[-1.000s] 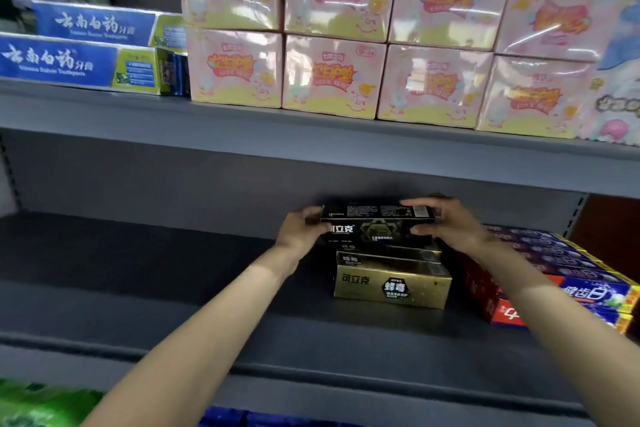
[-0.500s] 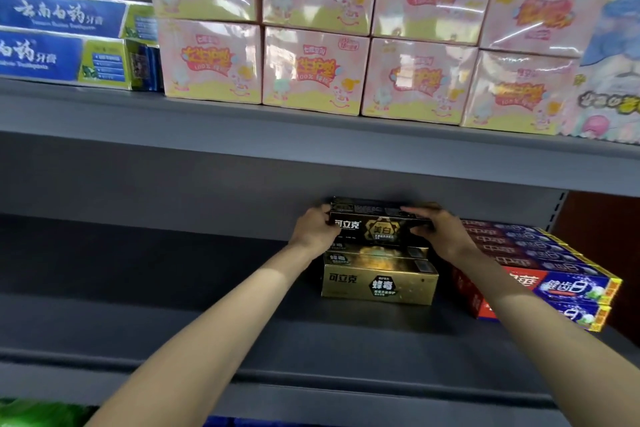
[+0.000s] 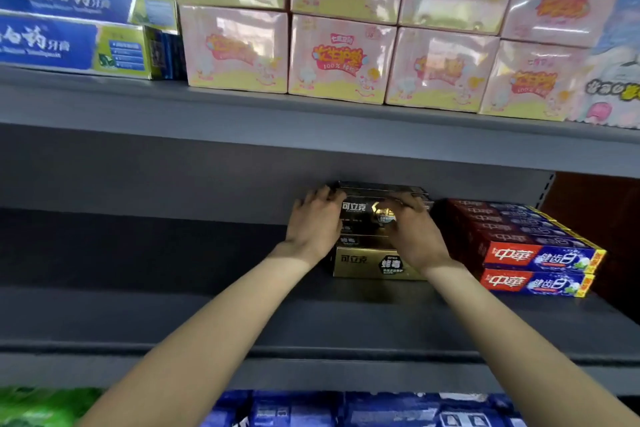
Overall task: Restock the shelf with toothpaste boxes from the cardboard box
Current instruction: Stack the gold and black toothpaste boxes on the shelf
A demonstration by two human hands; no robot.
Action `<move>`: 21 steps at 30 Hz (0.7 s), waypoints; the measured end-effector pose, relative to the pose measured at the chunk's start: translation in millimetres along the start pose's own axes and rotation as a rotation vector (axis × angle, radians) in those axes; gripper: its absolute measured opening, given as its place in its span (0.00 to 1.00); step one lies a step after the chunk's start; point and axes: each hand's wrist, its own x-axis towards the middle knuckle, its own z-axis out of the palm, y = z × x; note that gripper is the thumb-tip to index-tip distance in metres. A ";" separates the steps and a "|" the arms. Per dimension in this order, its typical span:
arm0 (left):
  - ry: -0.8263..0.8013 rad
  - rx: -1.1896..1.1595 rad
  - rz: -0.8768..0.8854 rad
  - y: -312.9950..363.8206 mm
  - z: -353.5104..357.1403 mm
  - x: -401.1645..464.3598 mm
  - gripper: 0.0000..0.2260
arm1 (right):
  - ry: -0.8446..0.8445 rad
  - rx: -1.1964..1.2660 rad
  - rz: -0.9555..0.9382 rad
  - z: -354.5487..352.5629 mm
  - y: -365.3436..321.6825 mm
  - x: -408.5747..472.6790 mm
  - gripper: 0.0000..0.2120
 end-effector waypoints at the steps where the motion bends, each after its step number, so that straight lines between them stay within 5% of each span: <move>1: 0.033 0.046 0.035 0.3 -2.8 -8.1 0.20 | -0.012 0.016 0.006 0.0 -8.5 -6.5 0.18; 12: 0.280 -0.107 -0.064 -41.3 -50.0 -165.4 0.07 | -0.031 0.268 -0.105 -4.9 -130.4 -113.9 0.13; 21: 0.135 -0.085 -0.314 -96.2 -94.0 -368.6 0.09 | -0.281 0.411 -0.163 37.6 -266.1 -248.8 0.12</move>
